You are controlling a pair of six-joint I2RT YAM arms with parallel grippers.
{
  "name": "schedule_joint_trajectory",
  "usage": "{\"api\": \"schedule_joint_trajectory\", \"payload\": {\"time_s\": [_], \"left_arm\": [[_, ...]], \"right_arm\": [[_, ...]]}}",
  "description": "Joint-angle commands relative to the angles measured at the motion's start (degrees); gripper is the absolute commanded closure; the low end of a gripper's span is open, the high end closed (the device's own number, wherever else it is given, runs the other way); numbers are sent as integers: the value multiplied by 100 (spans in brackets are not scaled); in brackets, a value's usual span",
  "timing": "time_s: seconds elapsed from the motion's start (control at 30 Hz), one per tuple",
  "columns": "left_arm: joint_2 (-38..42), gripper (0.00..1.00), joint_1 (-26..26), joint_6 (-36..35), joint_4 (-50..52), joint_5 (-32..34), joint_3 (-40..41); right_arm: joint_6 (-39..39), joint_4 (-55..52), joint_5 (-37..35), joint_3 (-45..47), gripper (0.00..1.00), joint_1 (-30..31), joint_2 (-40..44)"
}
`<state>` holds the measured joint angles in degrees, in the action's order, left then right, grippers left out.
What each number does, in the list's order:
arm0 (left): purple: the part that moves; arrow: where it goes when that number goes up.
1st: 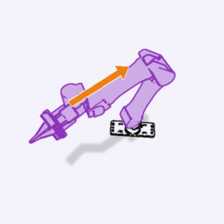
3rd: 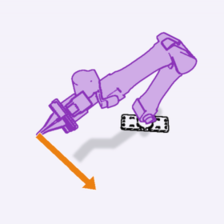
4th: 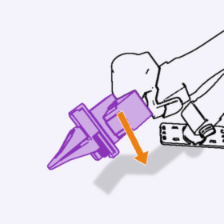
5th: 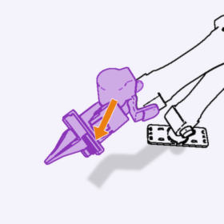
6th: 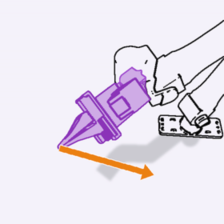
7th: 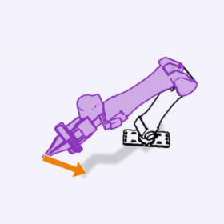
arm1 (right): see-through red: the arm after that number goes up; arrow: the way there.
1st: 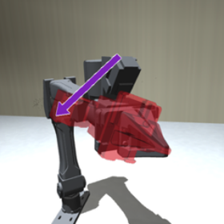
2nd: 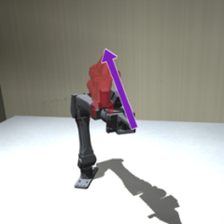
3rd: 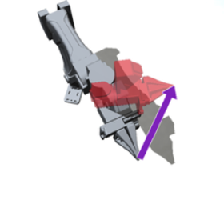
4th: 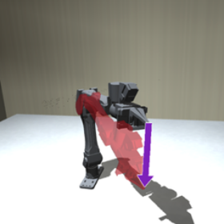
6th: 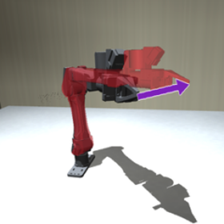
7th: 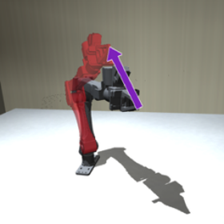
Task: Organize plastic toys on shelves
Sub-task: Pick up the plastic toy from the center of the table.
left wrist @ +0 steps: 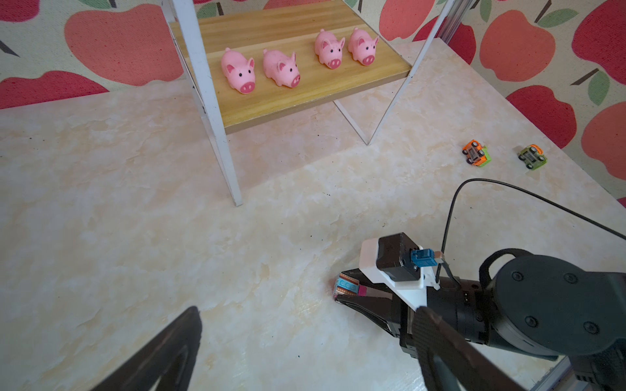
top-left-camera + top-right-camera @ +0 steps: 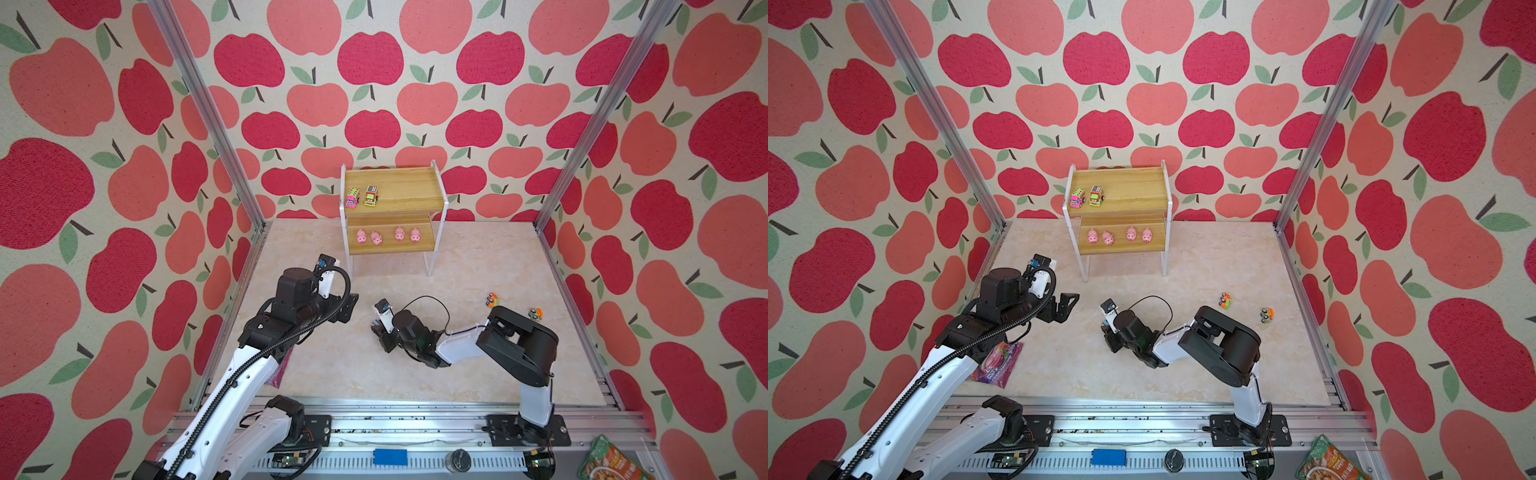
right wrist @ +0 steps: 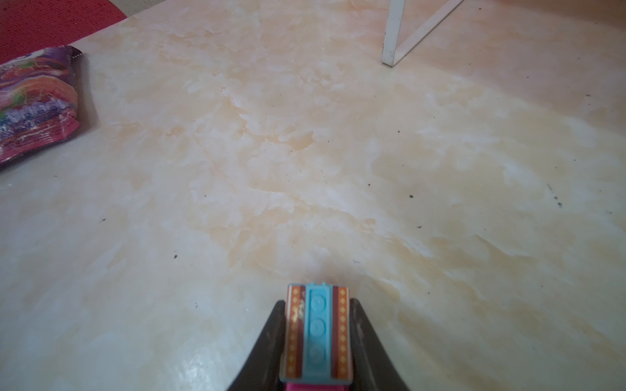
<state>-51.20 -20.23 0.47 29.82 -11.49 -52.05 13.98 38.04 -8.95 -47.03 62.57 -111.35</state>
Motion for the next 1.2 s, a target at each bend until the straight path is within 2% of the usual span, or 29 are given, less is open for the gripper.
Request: {"api": "schedule_joint_trajectory", "payload": {"time_s": [0.0, 0.17, 0.37, 0.63, 0.87, 1.17], "left_arm": [[70, 1, 61, -22, -152, 93, 49], [88, 1, 154, 53, -182, 121, 46], [111, 1, 370, 170, -259, 13, 42], [207, 1, 853, 415, -481, -309, 49], [123, 1, 1150, 635, -624, -448, 41], [-193, 1, 1129, 990, -842, -565, -222]], "right_arm": [[-15, -93, 113, -61, 77, 6, 199], [-136, -677, -85, -151, 81, 1, 874], [-412, -2166, -445, -790, 81, -56, 1796], [-803, -3911, -750, -2249, 81, -380, 2466], [-1019, -5043, -909, -4056, 83, -826, 2129], [-1413, -5929, -1682, -6695, 83, -1081, 707]]}}
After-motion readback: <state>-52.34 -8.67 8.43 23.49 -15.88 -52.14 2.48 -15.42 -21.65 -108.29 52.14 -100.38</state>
